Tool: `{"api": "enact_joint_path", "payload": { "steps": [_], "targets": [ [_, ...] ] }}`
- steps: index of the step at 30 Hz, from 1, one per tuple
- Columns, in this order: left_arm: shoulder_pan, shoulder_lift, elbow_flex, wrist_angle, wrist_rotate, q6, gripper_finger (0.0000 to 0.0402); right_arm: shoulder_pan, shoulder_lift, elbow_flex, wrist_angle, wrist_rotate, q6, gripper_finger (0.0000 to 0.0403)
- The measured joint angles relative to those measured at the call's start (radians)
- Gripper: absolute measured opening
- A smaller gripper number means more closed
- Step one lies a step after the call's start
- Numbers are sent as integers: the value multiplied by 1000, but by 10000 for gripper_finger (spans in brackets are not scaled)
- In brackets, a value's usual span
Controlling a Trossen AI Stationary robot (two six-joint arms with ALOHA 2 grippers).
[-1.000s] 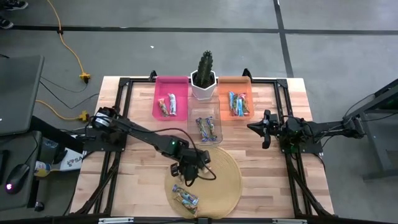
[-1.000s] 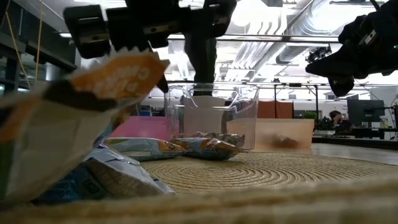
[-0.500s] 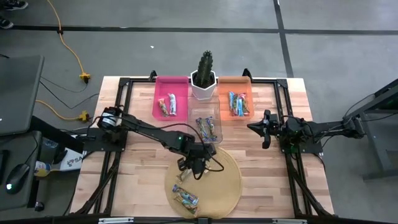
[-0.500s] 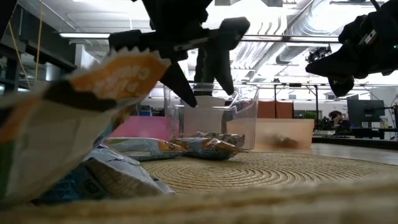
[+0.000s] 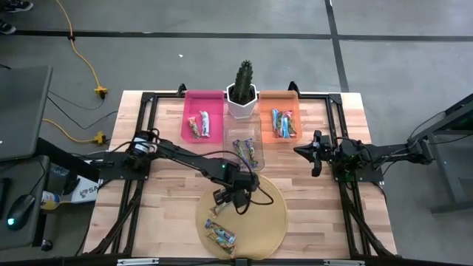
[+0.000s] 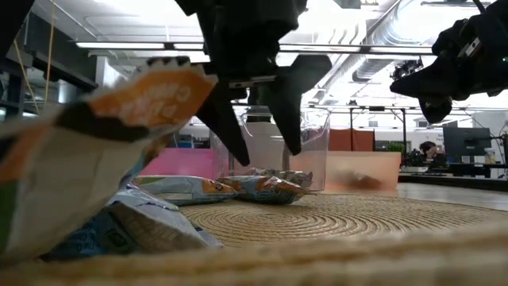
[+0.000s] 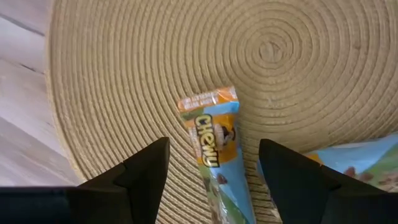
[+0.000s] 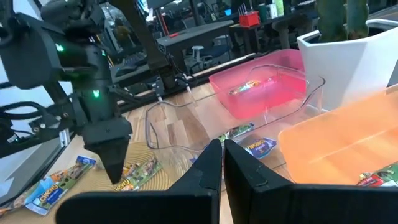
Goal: Pick and place Granola Bars by type
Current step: Put the yellow granola bar into the pink bin
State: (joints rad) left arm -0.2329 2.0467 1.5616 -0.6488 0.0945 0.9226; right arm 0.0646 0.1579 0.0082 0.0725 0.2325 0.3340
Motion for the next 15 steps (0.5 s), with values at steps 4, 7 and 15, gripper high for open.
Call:
{"api": "enact_joint_path", "payload": {
  "steps": [4,7,15],
  "targets": [
    [7,2,-1,46,9,-9,246,0,1,0,-3,0,0,0],
    [18,2,-1,45,15,-15,246,0,-1,0,-2,0,2,0],
    [31,47,0,51,30,-45,246,0,0,0,-2,0,1,0]
  ]
}}
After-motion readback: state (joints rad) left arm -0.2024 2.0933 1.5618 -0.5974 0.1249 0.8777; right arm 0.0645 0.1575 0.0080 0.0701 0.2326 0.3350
